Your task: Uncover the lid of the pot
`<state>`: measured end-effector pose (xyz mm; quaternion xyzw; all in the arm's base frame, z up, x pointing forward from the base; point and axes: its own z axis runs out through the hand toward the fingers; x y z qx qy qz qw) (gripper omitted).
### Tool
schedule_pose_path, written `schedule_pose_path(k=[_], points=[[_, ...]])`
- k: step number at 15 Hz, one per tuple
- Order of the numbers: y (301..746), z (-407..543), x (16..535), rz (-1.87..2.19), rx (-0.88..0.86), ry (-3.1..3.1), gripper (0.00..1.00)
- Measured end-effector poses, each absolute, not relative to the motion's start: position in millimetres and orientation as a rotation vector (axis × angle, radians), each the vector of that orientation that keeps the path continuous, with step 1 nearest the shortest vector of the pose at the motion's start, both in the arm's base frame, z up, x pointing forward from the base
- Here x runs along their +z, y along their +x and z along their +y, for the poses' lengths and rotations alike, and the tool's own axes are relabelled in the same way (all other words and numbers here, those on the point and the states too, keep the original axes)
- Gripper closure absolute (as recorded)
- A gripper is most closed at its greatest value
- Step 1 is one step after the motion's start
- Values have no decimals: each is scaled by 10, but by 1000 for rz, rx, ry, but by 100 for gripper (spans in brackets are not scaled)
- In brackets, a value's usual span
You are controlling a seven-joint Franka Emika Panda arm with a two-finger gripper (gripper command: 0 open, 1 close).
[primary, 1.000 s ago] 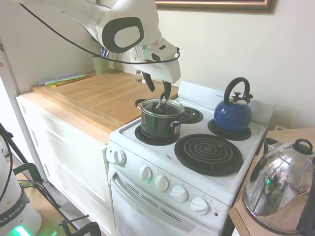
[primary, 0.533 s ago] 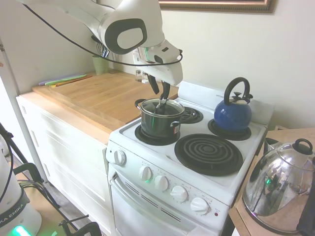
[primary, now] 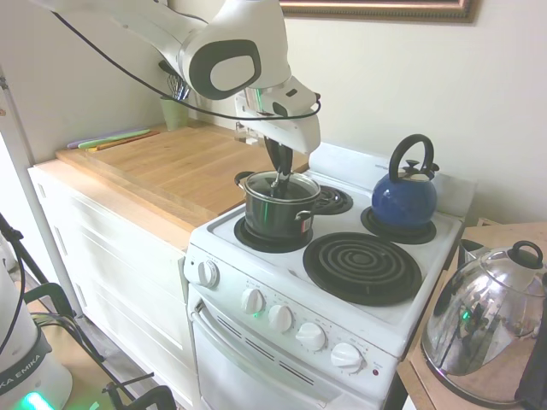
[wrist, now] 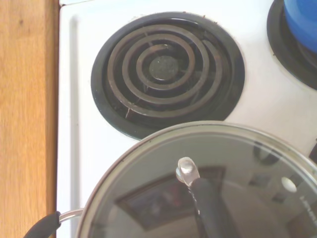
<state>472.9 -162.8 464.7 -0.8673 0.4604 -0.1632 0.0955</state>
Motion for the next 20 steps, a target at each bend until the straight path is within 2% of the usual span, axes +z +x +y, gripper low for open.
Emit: schedule_pose_path(k=[8, 13, 16, 20], points=[[4728, -1627, 4684, 1357, -495, -2576, 100], [4608, -1542, 5019, 1319, -556, -2584, 100], [4496, -1273, 5285, 1265, -597, -2623, 100], [4372, -447, 5508, 1182, -667, -2703, 100]])
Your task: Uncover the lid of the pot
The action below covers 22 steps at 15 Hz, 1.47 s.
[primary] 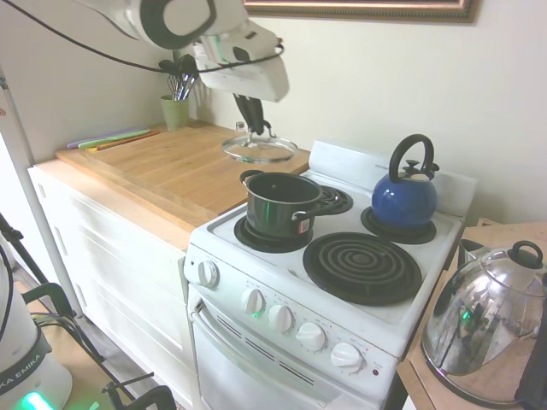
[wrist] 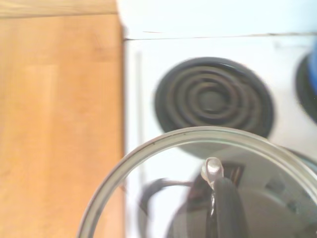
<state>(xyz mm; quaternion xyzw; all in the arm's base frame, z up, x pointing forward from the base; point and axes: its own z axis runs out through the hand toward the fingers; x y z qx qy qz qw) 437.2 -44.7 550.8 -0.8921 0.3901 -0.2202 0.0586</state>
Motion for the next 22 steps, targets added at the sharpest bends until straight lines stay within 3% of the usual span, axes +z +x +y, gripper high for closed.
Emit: schedule_pose_path(k=[5, 9, 16, 22], points=[[4391, 647, 5683, 1130, -721, -2779, 100], [4894, 1164, 5823, 1116, -714, -2808, 100], [6214, 1301, 5379, 1161, -559, -2867, 100], [6773, 1490, 4653, 1174, -447, -2944, 100]])
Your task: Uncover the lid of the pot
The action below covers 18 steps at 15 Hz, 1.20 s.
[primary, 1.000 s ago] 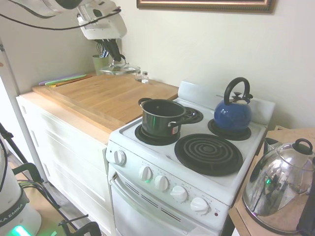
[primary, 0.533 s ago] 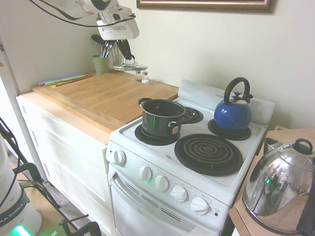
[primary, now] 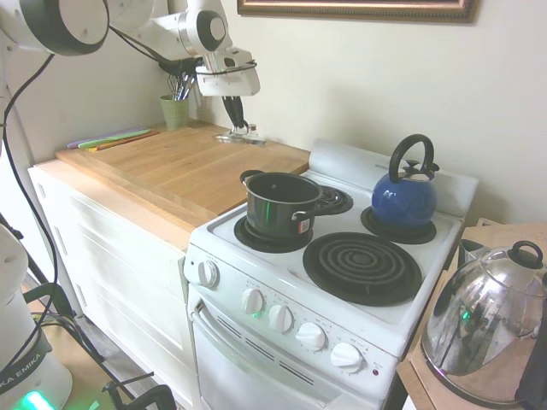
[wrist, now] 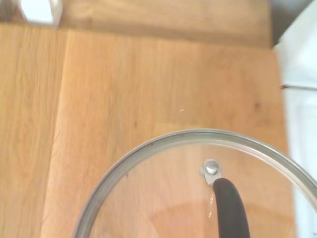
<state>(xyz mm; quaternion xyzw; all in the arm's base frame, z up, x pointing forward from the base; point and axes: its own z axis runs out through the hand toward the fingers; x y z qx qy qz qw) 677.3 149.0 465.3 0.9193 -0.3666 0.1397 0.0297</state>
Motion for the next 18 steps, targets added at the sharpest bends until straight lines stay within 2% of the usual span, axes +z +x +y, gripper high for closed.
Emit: schedule_pose_path(k=[9, 18], points=[[6940, 1353, 4114, -1106, 357, 2740, 100], [6990, 1394, 3888, -1089, 333, 2727, 100]])
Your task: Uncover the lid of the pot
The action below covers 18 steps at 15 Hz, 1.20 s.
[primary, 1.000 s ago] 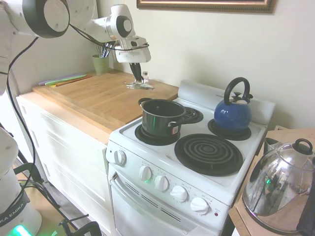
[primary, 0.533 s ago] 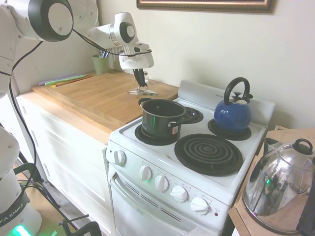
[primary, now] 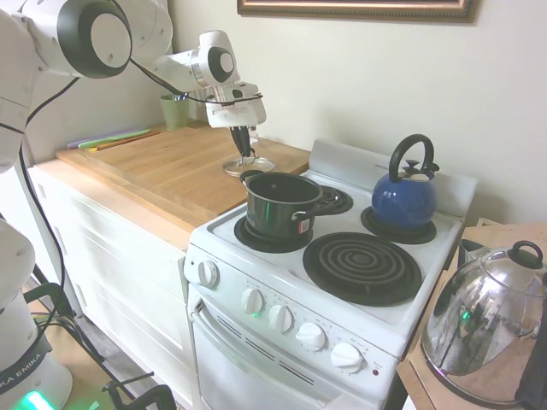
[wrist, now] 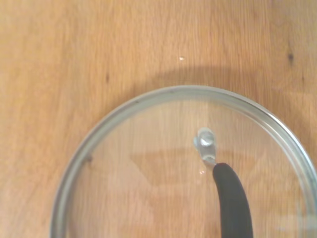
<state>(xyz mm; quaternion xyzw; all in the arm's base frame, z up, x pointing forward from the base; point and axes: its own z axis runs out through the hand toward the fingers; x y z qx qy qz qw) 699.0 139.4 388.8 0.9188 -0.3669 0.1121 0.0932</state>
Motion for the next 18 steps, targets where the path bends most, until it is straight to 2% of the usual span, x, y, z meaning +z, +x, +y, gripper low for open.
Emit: schedule_pose_path(k=[6, 7, 18], points=[[7003, 1380, 3854, -1091, 331, 2724, 100], [7005, 1377, 3854, -1091, 331, 2724, 0], [7020, 1316, 3836, -1101, 326, 2718, 0]])
